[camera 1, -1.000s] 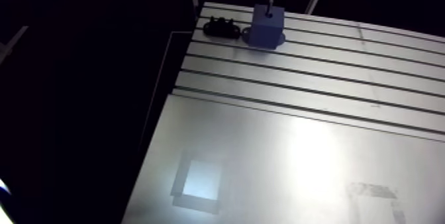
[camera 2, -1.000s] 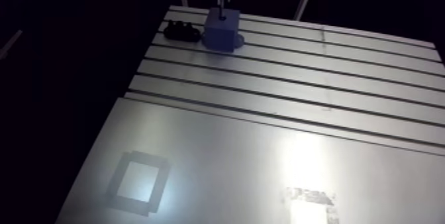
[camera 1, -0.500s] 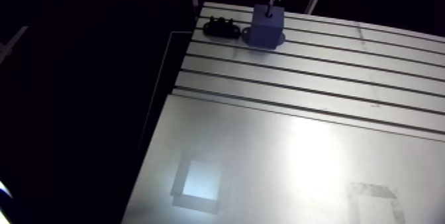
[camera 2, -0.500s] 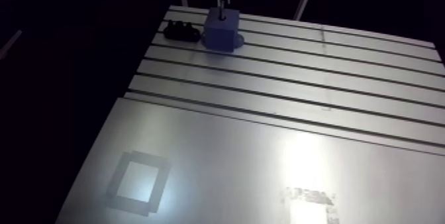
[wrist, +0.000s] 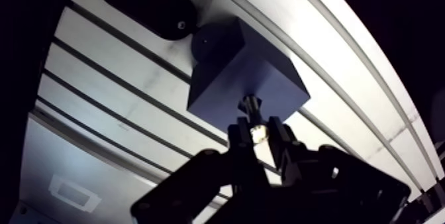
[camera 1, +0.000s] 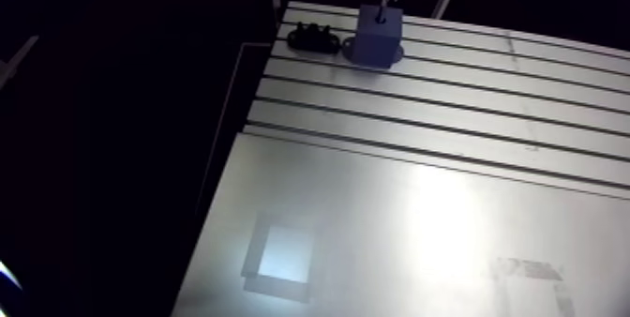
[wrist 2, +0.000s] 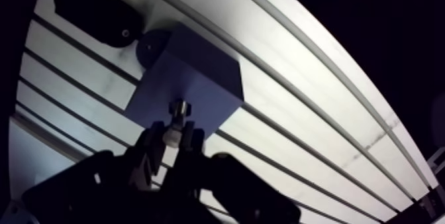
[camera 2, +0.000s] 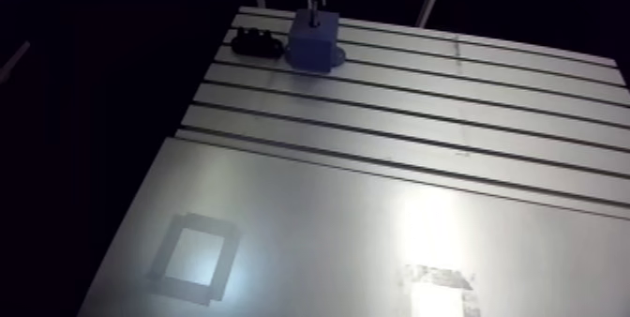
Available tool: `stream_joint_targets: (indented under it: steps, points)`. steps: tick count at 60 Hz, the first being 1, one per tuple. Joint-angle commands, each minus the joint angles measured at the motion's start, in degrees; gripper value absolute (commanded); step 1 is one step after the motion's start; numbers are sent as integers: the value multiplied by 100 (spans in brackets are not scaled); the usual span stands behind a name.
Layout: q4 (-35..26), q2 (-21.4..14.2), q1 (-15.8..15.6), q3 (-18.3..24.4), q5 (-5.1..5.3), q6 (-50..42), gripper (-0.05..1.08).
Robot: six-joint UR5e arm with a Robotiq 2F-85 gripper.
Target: Pick up the M10 bolt and insert it into the hex recess until seated.
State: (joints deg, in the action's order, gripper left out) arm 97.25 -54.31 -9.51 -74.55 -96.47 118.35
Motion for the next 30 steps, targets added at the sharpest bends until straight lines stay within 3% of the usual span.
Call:
stream_joint_targets:
  steps: [1, 30]
  points:
    - [0, 4, 1, -1, 0, 0, 89]
    - [9, 4, 1, -46, 1, 79, 89]
